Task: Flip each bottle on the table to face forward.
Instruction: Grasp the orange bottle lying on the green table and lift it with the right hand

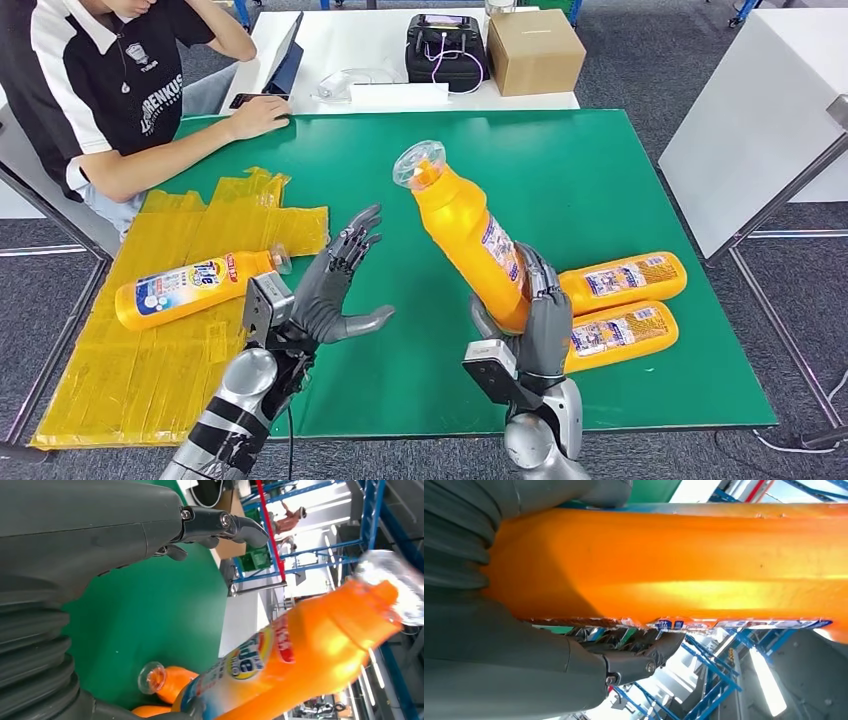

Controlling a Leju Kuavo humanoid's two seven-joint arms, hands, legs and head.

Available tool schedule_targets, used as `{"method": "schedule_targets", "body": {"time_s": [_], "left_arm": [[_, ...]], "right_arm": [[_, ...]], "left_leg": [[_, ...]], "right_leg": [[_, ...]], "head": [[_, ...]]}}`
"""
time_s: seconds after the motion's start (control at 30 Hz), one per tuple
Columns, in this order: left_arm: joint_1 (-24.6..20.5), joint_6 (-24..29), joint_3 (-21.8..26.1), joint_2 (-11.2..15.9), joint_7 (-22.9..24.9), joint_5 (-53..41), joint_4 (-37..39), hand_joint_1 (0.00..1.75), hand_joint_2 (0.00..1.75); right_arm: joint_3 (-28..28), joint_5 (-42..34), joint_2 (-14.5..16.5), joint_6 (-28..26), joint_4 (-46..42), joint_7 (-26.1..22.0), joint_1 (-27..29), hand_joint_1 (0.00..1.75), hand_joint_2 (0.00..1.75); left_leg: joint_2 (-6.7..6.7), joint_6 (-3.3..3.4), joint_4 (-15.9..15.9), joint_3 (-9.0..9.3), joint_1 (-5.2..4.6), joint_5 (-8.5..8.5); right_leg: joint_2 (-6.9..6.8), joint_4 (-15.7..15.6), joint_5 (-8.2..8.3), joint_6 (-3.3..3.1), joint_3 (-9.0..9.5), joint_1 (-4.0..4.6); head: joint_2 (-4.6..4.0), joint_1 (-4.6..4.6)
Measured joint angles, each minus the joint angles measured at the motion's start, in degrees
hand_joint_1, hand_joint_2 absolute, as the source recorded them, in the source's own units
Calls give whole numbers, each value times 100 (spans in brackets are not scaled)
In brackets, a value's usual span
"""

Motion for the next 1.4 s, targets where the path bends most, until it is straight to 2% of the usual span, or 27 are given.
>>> {"method": "schedule_targets", "body": {"time_s": [0.37,0.53,0.7,0.9,1.13,1.4], "left_arm": [[-119,-1,-118,-8,18,50,245,0,175],[-162,-78,-124,-33,38,192,313,0,175],[-218,-288,-157,-68,64,453,375,0,175],[-337,-416,-205,-84,100,687,463,0,175],[-406,-474,-220,-92,124,826,600,0,175],[-447,-446,-217,-64,108,809,773,4,175]], "right_arm": [[-3,-44,218,59,50,-35,-12,175,175],[43,-63,294,266,208,-19,-76,175,175],[282,77,353,738,783,95,-321,175,175],[625,228,494,1022,1676,70,-623,175,175],[869,281,628,1054,2329,58,-797,175,175],[916,260,689,1046,2653,47,-919,175,175]], "left_leg": [[0,0,0,-4,0,0],[-1,0,0,-5,0,0],[0,-1,0,-4,1,2],[-2,-2,0,-5,1,3],[-1,-2,0,-6,1,3],[-1,-2,0,-6,1,3]], "right_leg": [[0,0,0,0,-1,0],[0,0,0,0,-1,1],[0,1,0,0,-1,1],[-1,2,0,0,-2,2],[-1,2,0,0,-5,1],[0,2,0,0,-5,0]], "head": [[0,0],[0,1],[0,0],[0,0],[0,2],[0,1]]}}
